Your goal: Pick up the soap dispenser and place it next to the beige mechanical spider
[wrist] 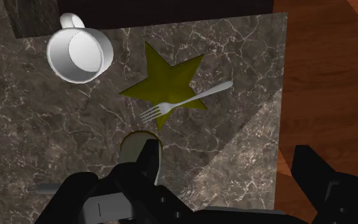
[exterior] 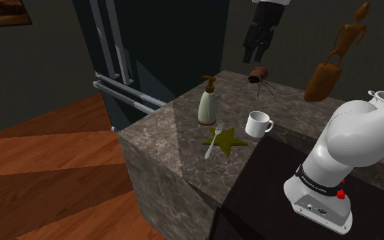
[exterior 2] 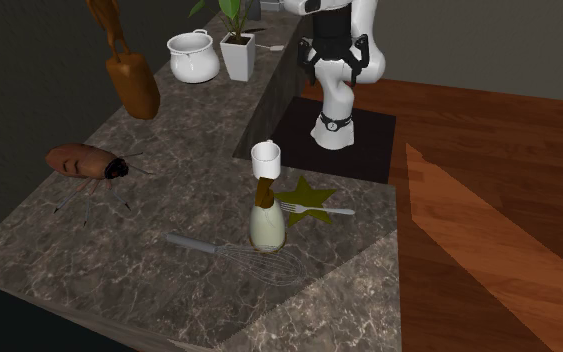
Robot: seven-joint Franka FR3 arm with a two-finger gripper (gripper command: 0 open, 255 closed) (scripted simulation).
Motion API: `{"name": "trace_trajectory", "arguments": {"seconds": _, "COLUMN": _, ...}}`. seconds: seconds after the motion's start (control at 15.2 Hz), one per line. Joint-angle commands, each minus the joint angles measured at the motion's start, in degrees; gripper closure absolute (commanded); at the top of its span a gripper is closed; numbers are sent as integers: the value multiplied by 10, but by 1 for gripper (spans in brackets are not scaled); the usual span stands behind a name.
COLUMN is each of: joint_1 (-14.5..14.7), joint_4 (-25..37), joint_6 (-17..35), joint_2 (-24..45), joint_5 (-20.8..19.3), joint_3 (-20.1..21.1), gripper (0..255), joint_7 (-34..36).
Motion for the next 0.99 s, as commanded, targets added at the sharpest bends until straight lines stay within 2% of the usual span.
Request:
{"name": "trace_trajectory", "arguments": {"seconds": 0.0, "joint_1": 0, "joint_4": 0, "joint_6": 0, "joint_2": 0, "joint_5": 0, "joint_3": 0, "gripper": 0, "joint_7": 0}}
{"name": "trace_trajectory", "arguments": {"seconds": 0.46, "joint_1": -7, "joint_4": 4, "joint_6": 115, "joint_2": 113, "joint_5": -31, "joint_3": -13, "gripper": 0, "joint_7": -37}}
{"name": "trace_trajectory", "arguments": {"seconds": 0.92, "joint_1": -13, "joint_4": 44, "joint_6": 214, "joint_2": 244, "joint_5": -55, "joint_3": -27, "gripper": 0, "joint_7": -66}}
